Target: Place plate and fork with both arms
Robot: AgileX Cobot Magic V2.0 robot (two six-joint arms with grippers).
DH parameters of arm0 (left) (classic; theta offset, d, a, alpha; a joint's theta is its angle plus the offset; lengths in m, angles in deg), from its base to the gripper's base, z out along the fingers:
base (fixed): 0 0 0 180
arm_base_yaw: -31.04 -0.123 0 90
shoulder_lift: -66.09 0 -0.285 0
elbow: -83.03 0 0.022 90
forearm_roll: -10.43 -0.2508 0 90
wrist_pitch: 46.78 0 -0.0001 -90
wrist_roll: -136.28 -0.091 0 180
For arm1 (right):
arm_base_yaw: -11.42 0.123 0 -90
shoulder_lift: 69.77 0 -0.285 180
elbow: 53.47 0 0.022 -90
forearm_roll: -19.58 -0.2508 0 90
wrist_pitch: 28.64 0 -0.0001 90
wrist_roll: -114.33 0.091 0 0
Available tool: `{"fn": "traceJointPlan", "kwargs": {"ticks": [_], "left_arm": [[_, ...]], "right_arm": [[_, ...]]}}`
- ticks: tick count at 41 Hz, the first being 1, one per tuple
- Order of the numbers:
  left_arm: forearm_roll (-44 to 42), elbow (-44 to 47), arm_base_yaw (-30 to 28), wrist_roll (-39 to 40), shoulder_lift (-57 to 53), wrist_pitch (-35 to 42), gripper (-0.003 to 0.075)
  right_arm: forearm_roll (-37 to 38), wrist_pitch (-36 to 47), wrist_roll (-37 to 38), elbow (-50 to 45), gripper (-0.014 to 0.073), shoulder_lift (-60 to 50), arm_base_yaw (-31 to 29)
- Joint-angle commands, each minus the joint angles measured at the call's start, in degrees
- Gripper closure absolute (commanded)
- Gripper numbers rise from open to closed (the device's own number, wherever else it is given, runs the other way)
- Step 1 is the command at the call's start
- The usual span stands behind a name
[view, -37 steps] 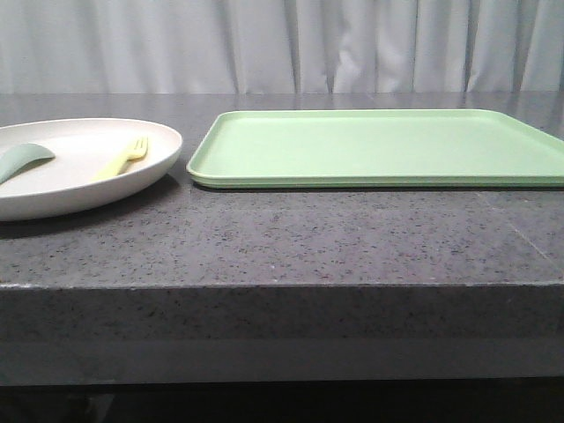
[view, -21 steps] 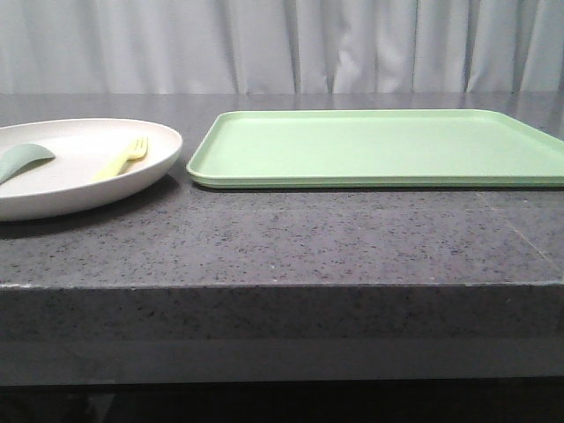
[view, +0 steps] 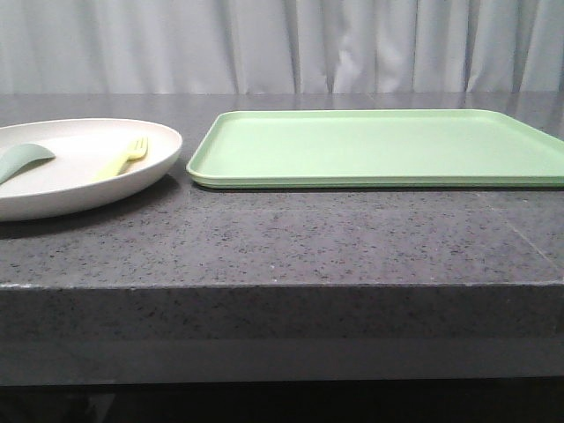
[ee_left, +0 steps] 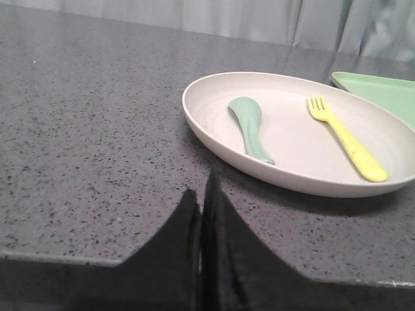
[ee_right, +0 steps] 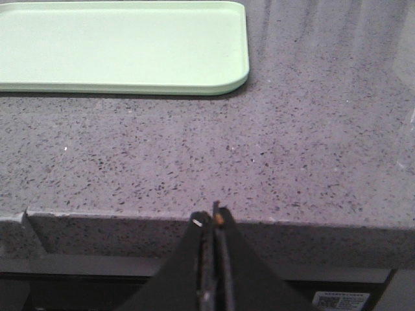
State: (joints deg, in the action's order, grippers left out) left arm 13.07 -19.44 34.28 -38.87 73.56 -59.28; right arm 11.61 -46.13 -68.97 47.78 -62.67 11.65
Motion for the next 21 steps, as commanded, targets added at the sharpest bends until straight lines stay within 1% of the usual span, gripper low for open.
{"fn": "traceJointPlan", "kwargs": {"ticks": [1,14,21], "left_arm": [[0.1,0.1,-0.1,0.5,-1.1,4.6,0.0738],[0.1,0.1,-0.1,0.5,-1.1,4.7,0.0738],[0.1,0.1,-0.1,0.5,-1.1,6.4,0.0738]], "right_arm": [[0.4,5.7,0.1,0.2,0.0662,-0.9,0.1],[-3.2,7.5,0.1,0.2,0.0662,-0.9,0.1],[-3.4,7.7,0.1,0.2,0.0662,-0.9,0.1]]}}
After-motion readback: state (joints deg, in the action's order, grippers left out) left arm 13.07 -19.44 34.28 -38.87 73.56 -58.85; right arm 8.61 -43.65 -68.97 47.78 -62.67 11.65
